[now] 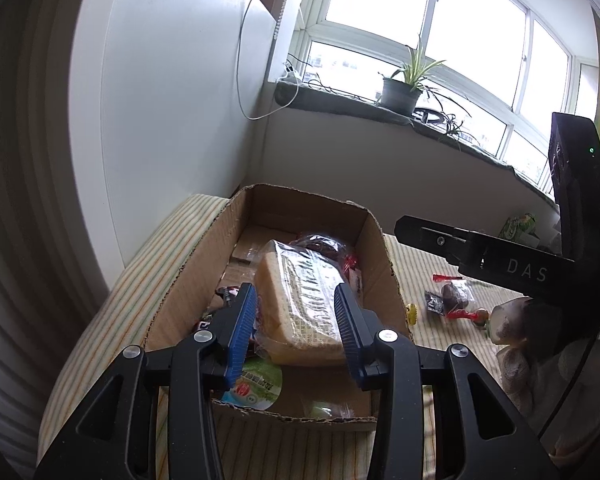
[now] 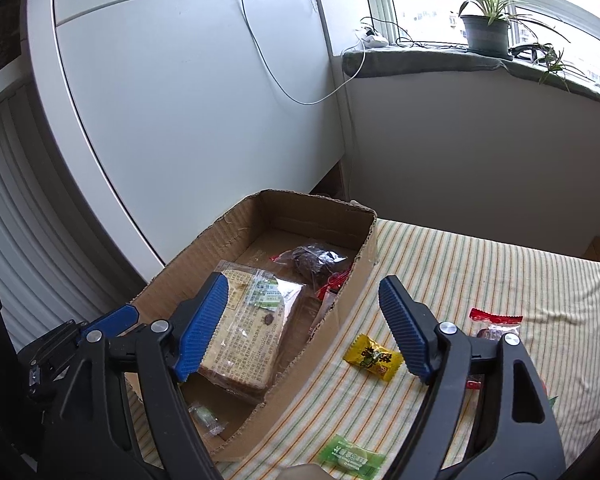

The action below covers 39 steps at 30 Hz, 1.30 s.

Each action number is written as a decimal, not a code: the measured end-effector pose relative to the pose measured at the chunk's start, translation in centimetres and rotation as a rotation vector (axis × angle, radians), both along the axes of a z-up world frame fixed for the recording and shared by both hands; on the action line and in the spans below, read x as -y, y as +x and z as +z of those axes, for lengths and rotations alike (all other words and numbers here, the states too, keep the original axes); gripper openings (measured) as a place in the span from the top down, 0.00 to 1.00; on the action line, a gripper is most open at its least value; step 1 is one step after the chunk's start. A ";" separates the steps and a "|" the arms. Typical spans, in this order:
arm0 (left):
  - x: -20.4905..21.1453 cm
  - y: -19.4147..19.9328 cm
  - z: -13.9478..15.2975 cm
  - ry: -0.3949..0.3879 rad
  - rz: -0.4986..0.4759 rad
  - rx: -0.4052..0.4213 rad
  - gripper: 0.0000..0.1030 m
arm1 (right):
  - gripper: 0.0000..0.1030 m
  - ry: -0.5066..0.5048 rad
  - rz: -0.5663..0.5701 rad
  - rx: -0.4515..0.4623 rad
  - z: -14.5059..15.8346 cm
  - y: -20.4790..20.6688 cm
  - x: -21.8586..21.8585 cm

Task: Organize snacks
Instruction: 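Withdraw both grippers from the box back over the snacks, then grasp the green wrapped candy with the left gripper while the right grasps the brown egg treat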

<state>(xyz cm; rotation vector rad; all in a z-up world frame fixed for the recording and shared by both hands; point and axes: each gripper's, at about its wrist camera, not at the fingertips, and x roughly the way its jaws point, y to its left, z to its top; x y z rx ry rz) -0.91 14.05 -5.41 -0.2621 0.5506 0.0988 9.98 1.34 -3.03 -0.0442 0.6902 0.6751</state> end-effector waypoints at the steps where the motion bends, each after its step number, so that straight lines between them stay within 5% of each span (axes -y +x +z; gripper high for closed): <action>1: 0.2 0.1 0.1 0.002 -0.004 0.001 0.62 | 0.22 0.000 -0.004 0.002 0.0 0.0 0.2; 22: 5.1 0.9 1.0 0.006 -0.122 0.004 0.62 | 0.22 -0.081 -0.106 0.011 -0.6 0.5 10.1; 37: 12.7 -0.2 -2.3 -0.051 -0.344 -0.111 0.62 | 0.22 -0.030 -0.198 -0.173 -4.7 4.5 18.7; 39: 13.0 -0.1 -3.2 -0.067 -0.355 -0.140 0.62 | 0.34 -0.030 -0.187 -0.204 -5.6 4.8 19.0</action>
